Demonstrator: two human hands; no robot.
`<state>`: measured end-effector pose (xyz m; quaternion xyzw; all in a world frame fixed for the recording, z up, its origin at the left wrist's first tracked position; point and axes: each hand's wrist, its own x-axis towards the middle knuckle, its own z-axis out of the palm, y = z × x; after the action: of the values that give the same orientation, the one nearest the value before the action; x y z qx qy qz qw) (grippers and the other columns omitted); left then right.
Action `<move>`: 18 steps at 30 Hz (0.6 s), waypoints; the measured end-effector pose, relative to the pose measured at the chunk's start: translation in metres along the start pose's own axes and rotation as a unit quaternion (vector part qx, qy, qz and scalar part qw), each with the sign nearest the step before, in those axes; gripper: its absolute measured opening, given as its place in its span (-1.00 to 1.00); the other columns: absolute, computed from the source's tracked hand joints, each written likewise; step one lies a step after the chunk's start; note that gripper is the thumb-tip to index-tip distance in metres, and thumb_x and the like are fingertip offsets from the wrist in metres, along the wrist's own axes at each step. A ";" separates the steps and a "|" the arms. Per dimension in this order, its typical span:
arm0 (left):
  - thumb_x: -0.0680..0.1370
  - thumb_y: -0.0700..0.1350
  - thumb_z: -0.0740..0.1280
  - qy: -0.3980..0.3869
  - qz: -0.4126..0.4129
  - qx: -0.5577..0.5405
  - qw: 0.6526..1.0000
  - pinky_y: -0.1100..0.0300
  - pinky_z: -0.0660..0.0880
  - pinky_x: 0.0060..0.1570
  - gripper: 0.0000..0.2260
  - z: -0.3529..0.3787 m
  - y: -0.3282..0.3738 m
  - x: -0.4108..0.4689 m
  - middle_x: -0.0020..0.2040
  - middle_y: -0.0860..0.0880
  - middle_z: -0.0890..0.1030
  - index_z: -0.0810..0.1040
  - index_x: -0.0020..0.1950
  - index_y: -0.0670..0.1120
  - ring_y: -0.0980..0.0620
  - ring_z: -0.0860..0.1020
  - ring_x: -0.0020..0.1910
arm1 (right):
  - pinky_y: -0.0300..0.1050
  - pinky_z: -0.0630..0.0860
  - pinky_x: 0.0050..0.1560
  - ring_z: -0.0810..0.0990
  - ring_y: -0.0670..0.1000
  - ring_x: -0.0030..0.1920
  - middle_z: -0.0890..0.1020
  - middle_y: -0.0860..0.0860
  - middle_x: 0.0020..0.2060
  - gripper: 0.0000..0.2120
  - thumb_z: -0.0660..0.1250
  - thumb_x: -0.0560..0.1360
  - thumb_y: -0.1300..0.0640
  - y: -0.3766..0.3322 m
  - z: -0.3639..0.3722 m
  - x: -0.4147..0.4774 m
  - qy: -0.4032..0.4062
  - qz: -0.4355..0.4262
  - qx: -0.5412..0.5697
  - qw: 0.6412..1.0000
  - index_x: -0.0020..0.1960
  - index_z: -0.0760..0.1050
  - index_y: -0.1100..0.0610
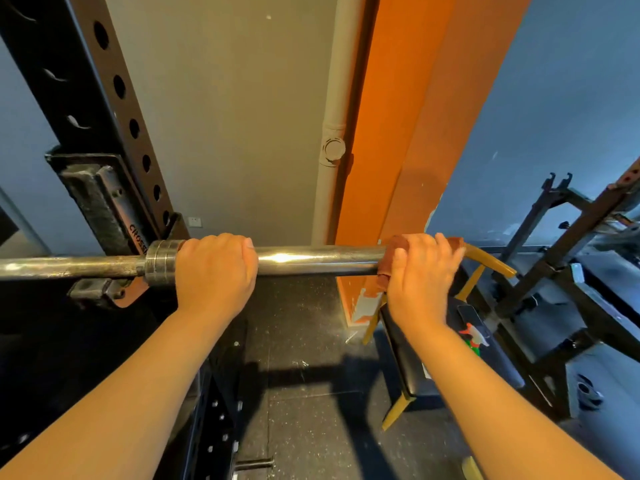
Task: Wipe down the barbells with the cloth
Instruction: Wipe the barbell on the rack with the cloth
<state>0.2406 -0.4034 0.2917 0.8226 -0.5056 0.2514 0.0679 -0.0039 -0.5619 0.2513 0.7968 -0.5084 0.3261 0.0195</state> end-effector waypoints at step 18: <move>0.56 -0.11 0.30 -0.044 0.062 0.035 0.996 0.11 0.30 -0.39 -0.86 0.007 -0.012 0.006 -0.40 -0.05 0.51 0.56 -0.17 -0.11 -0.09 0.47 -0.46 | 0.15 -0.13 0.62 0.22 0.16 0.55 0.44 0.07 0.41 -0.54 -0.03 0.71 -0.03 -0.005 -0.006 -0.009 -0.051 -0.111 0.036 0.992 0.49 0.37 0.12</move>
<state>0.2553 -0.4051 0.2905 0.8018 -0.5489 0.2363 0.0008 -0.0050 -0.5500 0.2523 0.8640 -0.4052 0.2990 0.0005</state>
